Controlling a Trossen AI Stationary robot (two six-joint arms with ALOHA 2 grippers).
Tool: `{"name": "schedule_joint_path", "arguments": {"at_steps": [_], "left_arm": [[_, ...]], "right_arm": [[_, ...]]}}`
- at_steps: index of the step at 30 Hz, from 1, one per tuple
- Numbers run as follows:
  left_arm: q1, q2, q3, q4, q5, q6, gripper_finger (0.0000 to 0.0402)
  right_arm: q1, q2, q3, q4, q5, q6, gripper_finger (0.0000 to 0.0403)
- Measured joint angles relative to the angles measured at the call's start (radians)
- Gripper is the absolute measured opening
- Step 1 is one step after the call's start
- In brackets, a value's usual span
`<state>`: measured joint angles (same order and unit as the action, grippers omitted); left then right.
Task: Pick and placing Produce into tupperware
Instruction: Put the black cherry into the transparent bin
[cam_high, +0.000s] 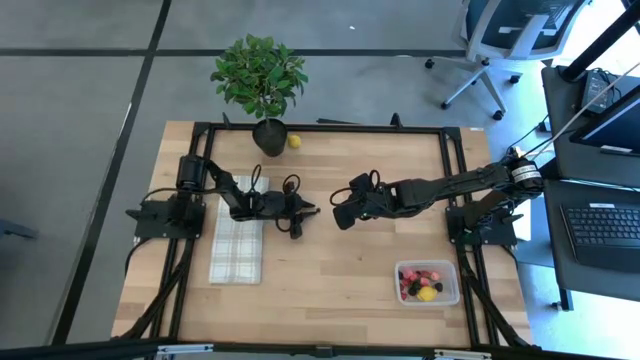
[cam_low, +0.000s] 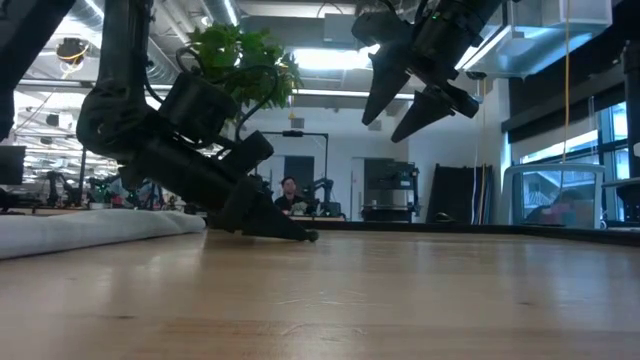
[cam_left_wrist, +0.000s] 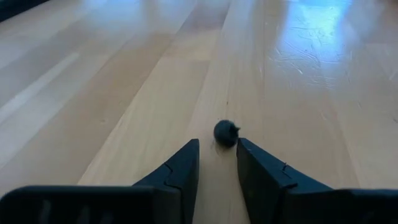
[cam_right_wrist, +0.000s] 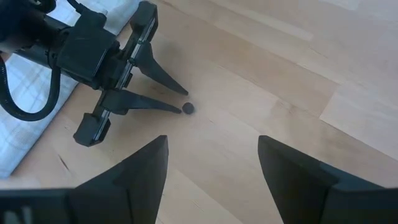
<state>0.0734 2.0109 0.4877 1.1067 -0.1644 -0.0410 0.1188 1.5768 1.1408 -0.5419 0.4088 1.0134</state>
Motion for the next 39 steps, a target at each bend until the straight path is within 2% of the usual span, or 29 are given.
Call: {"name": "schedule_joint_path", "arguments": {"at_steps": [8, 13, 18, 29, 34, 39], "left_arm": [[-0.005, 0.0, 0.0, 0.001, 0.002, -0.016, 0.0087], [-0.003, 0.0, 0.023, -0.03, 0.079, -0.023, 0.0089], [-0.003, -0.002, 0.065, -0.101, 0.137, -0.004, 0.0118], [-0.001, -0.001, 0.085, -0.116, 0.115, -0.001, 0.019], [-0.001, -0.001, 0.086, -0.123, 0.115, -0.002, 0.0203], [-0.008, -0.001, 0.086, -0.13, 0.111, -0.002, 0.02]], "right_arm": [[0.0, 0.0, 0.0, 0.0, 0.0, 0.0, 0.0249], [0.0, 0.0, 0.0, 0.0, 0.0, 0.0, 0.0249], [0.0, 0.0, 0.0, 0.0, 0.0, 0.0, 0.0249], [0.003, 0.0, 0.0, -0.001, -0.001, 0.003, 0.0249], [0.003, 0.0, 0.0, -0.001, -0.003, 0.022, 0.0249], [0.003, 0.0, 0.0, -0.001, -0.003, 0.025, 0.0249]]}}
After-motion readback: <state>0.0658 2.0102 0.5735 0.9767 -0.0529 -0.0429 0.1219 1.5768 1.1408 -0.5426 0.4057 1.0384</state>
